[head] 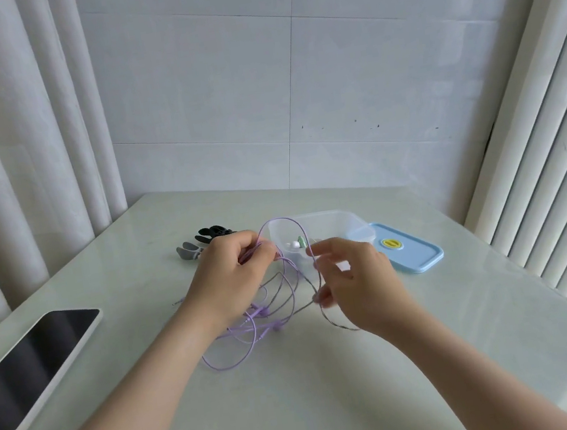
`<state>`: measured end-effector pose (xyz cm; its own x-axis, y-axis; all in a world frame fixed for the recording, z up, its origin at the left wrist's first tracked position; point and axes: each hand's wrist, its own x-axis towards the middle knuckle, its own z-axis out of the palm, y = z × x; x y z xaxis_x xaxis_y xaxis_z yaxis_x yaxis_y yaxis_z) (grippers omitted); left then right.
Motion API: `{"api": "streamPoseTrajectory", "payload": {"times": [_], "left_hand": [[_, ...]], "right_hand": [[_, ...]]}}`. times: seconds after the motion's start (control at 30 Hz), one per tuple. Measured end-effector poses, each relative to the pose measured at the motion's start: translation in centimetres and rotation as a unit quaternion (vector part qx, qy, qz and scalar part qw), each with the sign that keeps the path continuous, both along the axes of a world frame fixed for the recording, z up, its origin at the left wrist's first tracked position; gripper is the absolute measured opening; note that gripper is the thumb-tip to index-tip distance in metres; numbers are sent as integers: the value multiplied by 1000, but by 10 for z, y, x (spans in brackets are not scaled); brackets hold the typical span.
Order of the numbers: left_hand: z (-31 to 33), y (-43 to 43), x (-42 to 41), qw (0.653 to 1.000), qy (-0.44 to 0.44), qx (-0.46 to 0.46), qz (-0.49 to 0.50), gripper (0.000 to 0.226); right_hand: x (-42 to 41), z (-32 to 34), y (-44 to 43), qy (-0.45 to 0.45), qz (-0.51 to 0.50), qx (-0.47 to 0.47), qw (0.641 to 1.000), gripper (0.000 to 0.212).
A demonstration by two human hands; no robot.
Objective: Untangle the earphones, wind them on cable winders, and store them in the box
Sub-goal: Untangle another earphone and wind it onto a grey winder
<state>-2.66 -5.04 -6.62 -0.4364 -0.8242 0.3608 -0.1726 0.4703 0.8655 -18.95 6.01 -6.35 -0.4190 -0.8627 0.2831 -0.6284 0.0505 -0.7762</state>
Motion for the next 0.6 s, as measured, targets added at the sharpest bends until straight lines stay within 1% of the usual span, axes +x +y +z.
{"api": "streamPoseTrajectory", "payload": {"times": [0.03,0.1,0.17,0.23,0.3,0.4,0.5,0.6], "left_hand": [[1,1,0,1000,9,5,-10,25],[4,3,1,999,21,7,-34,26],[5,4,1,998,24,7,-51,25],[4,5,1,998,22,1,-61,24],[4,5,0,998,27,1,-61,24],[4,3,0,996,44,41,-60,24],[7,4,-1,989,61,94,-95,29],[9,4,0,980,71,139,-122,35]], "right_hand": [[3,1,2,-51,23,5,998,25],[7,2,6,-102,78,18,992,21],[9,3,7,-106,121,26,987,30],[11,4,6,-102,135,20,985,40],[12,5,5,-86,129,7,988,37],[11,5,4,-72,99,2,992,28],[10,4,4,-125,68,-3,990,21],[9,6,4,-122,39,-23,991,13]]}}
